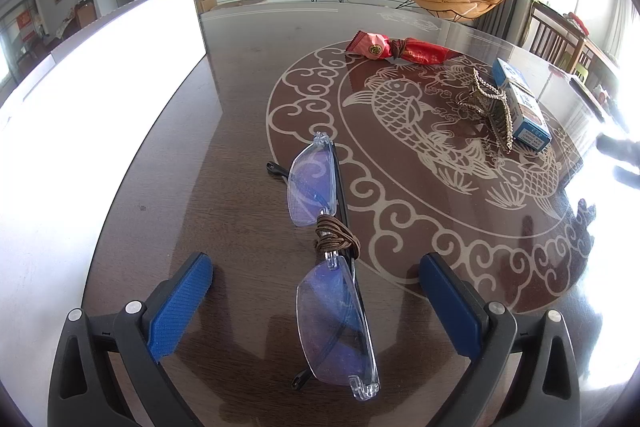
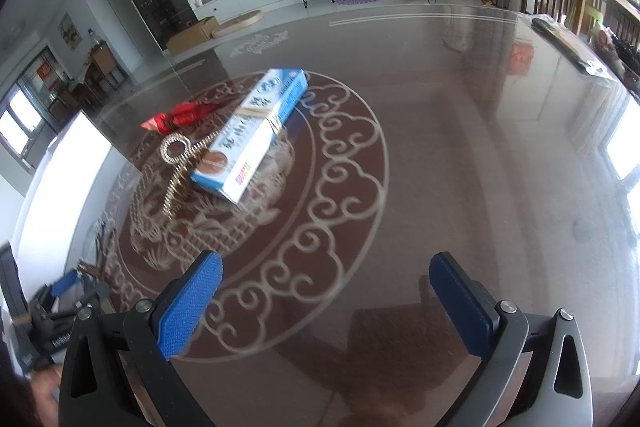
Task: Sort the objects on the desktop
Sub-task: 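Move the right gripper to the twine-tied blue-white box and grasp it, then lift the blue-white box with the right gripper while the left gripper lifts the glasses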
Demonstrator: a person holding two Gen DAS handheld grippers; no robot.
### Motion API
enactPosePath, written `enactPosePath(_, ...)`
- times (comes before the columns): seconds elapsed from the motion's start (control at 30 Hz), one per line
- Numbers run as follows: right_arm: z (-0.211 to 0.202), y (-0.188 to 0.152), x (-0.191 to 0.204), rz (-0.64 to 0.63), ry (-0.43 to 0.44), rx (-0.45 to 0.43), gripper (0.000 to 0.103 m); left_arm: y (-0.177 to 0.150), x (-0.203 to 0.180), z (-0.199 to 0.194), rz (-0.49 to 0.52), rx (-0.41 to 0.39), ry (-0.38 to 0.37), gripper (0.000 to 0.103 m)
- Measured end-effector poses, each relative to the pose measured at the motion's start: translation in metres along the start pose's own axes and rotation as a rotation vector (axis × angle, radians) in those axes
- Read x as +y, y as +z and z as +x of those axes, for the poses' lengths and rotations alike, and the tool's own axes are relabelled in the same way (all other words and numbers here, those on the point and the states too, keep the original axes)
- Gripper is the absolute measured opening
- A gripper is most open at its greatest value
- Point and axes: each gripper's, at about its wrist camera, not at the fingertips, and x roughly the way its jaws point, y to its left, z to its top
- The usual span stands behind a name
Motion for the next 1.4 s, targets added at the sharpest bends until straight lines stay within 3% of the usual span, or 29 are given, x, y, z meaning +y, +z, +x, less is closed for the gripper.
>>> enactPosePath(0.13,0.038,0.051,0.03,0.062,0.044,0.041,0.103,0.0,0.0,-0.001,0.0,0.0,-0.002,0.103)
enactPosePath(0.27,0.072,0.078,0.043,0.138,0.016,0.065,0.103,0.0,0.0,-0.002,0.0,0.0,-0.003,0.103)
enactPosePath(0.37,0.097,0.086,0.054,0.119,-0.02,0.105,0.103,0.0,0.0,-0.001,0.0,-0.001,-0.003,0.103)
enactPosePath(0.53,0.109,0.084,0.077,-0.017,-0.128,0.076,0.097,0.0,0.0,-0.001,0.0,0.0,-0.003,0.103)
enactPosePath(0.6,0.104,0.08,0.081,-0.067,-0.158,0.05,0.072,0.0,0.0,-0.002,0.0,-0.001,-0.003,0.103)
enactPosePath(0.67,0.097,0.075,0.078,-0.086,-0.15,0.034,0.06,0.0,0.0,-0.001,0.0,-0.001,-0.003,0.103)
enactPosePath(0.77,0.084,0.064,0.067,-0.072,-0.112,0.018,0.053,0.0,0.0,-0.001,0.0,-0.001,-0.003,0.103)
enactPosePath(1.03,0.029,-0.004,0.037,-0.114,-0.052,-0.009,0.052,0.0,0.0,-0.001,0.0,-0.001,-0.003,0.103)
enactPosePath(1.23,-0.023,-0.071,0.006,-0.062,0.037,-0.038,0.053,0.0,0.0,-0.001,0.0,-0.002,-0.003,0.103)
enactPosePath(1.3,-0.036,-0.083,-0.005,-0.034,0.057,-0.042,0.063,0.0,0.0,-0.001,0.0,-0.001,-0.003,0.103)
enactPosePath(1.4,-0.048,-0.091,-0.014,-0.025,0.054,-0.056,0.07,0.0,0.0,-0.001,0.0,-0.001,-0.003,0.103)
